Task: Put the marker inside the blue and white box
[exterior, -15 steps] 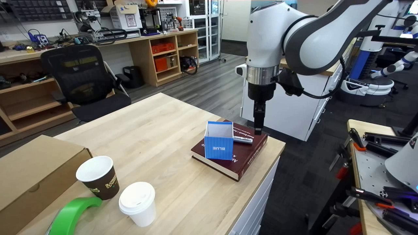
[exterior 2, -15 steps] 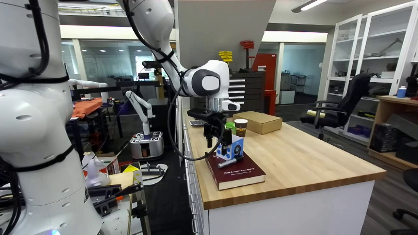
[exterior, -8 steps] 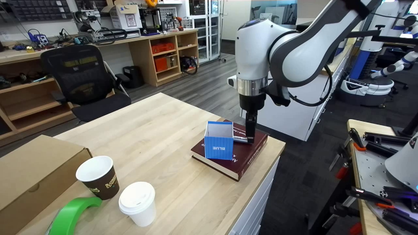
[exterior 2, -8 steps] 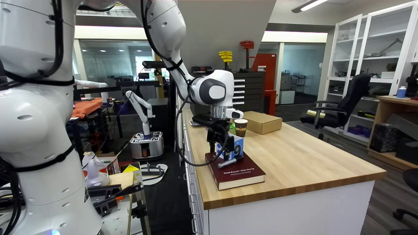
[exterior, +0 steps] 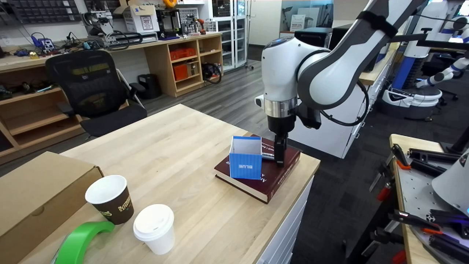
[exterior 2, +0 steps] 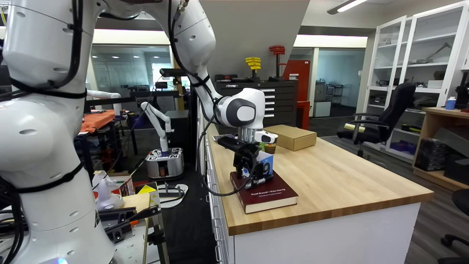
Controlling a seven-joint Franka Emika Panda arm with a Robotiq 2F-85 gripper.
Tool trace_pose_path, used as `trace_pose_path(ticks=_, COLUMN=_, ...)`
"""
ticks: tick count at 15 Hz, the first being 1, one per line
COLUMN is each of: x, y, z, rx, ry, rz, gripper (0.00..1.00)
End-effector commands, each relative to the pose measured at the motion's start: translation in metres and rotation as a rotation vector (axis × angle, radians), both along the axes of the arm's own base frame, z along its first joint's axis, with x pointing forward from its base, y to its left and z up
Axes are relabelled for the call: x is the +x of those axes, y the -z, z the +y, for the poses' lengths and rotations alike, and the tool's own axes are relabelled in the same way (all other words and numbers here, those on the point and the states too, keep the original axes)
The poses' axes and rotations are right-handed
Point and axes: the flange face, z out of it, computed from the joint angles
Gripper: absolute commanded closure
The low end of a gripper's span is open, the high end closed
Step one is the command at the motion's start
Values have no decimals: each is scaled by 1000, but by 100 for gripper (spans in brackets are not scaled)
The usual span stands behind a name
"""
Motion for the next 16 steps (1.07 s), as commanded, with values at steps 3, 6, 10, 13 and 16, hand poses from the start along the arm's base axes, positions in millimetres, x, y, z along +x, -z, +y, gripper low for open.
trace_pose_path(ticks=3, x=7, y=1, z=-3, rx=12, ry=33, rz=-26, gripper=26)
trace_pose_path(ticks=6, x=10, y=0, z=-4, rx=12, ry=28, rz=-30, gripper=45)
trace_pose_path(ticks=10, x=12, y=3, z=-3, rx=13, ry=23, rz=-25, gripper=72)
trace_pose_path(ticks=13, x=11, y=9, z=-3, rx=12, ry=18, rz=-13, gripper=91)
trace_pose_path(ticks=16, x=12, y=10, z=-4, rx=10, ry=21, rz=-14, gripper=93)
